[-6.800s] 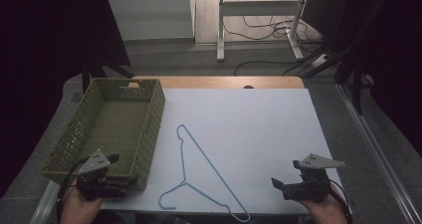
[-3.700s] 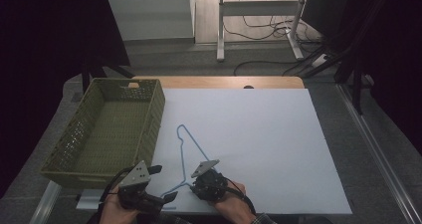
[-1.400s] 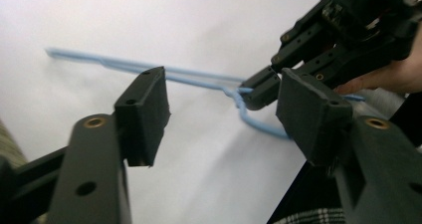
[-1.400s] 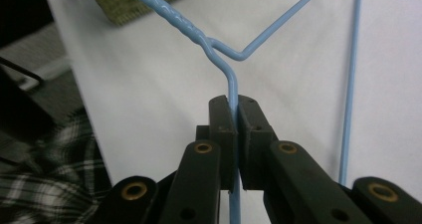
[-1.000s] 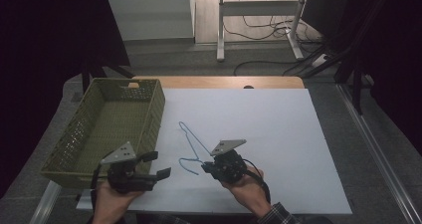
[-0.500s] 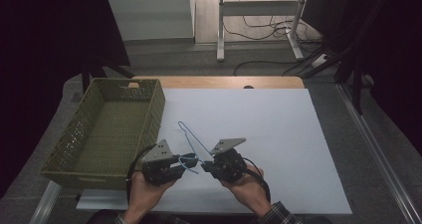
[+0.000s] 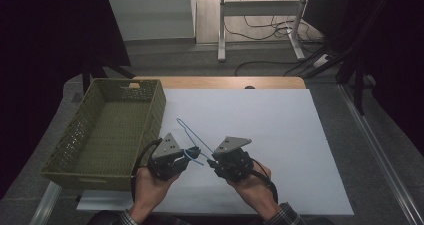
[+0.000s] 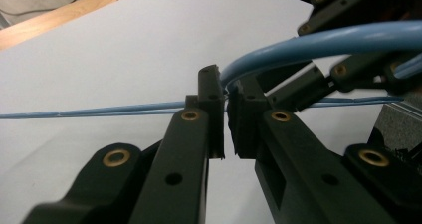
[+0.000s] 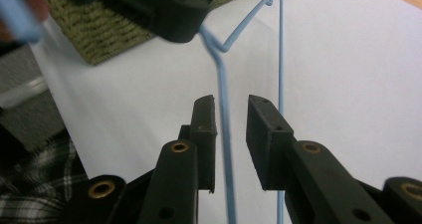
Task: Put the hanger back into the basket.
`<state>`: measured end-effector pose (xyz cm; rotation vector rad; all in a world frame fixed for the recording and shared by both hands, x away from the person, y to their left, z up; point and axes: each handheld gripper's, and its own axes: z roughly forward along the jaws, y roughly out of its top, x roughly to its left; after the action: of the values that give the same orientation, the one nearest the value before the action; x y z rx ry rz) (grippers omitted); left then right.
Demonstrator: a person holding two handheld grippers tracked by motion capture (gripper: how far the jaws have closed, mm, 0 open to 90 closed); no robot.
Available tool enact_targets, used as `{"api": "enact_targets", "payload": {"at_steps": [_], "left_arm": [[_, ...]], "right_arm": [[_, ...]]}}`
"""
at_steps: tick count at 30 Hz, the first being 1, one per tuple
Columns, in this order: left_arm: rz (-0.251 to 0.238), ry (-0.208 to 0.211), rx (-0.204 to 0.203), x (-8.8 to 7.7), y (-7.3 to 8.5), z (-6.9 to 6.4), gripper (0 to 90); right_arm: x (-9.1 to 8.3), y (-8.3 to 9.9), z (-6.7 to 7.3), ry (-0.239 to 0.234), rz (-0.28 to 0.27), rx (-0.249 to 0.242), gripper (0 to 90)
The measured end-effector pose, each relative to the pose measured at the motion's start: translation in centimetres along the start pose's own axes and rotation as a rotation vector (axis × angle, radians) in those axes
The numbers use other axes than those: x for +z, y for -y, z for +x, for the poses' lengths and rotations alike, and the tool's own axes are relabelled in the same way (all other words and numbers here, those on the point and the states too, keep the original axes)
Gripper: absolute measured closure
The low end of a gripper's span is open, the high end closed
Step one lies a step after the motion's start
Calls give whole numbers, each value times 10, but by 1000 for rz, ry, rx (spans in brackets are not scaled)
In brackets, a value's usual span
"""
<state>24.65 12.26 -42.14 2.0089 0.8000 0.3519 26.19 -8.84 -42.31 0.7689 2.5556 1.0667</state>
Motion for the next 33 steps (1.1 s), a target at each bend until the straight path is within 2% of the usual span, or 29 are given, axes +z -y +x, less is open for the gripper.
{"api": "enact_targets", "payload": {"at_steps": [5, 7, 8, 9, 10, 11, 12, 13, 14, 15, 16, 18, 20, 23, 24, 25, 27, 30, 31, 33], "left_arm": [[15, 8, 3, 3, -7, -1, 852], [9, 21, 8, 3, -7, 2, 838], [17, 22, 10, 3, -7, 4, 774], [21, 19, 13, 1, -7, 6, 699], [21, 19, 13, 1, -7, 6, 641], [26, 65, 8, -4, -7, 15, 551], [40, 84, 4, -6, -7, 19, 494], [40, 84, 4, -6, -7, 19, 458], [48, 101, 23, -10, -7, 23, 458], [85, 122, 49, -13, -9, 27, 382], [104, 129, 61, -14, -10, 29, 346], [123, 160, 89, -16, -12, 33, 346], [163, 194, 124, -15, -16, 36, 380], [239, 222, 197, -6, -21, 38, 452], [239, 222, 197, -6, -21, 38, 458], [269, 232, 226, 1, -24, 39, 460], [276, 255, 244, 7, -28, 40, 485], [286, 257, 255, 12, -32, 40, 528], [298, 251, 285, 16, -35, 39, 535], [321, 273, 328, 20, -38, 38, 562]], "right_arm": [[4, 2, 6, 70, 14, -50, 851], [3, 3, 5, 61, 8, -54, 863], [3, 3, 4, 59, 11, -52, 865], [1, 4, 3, 52, 7, -50, 866], [0, 4, 1, 22, 4, -36, 866], [-3, 4, -3, -12, 7, -12, 867], [-4, 4, -5, -26, 7, -5, 867], [-6, 4, -8, -43, 6, -5, 867], [-6, 4, -8, -43, 6, -5, 867], [-11, 4, -13, -88, 3, 7, 867], [-13, 5, -15, -113, 1, 9, 866], [-17, 5, -18, -132, 1, 6, 866], [-21, 5, -21, -148, 2, 2, 866], [-27, 5, -25, -173, -2, 12, 867], [-28, 5, -26, -177, -3, 7, 867], [-30, 4, -27, -179, -3, 7, 866], [-32, 3, -27, -185, -4, -6, 866], [-33, 3, -27, -189, 5, -18, 866], [-33, 3, -27, -193, 8, -22, 866], [-32, 2, -26, -203, 11, -34, 866]]}}
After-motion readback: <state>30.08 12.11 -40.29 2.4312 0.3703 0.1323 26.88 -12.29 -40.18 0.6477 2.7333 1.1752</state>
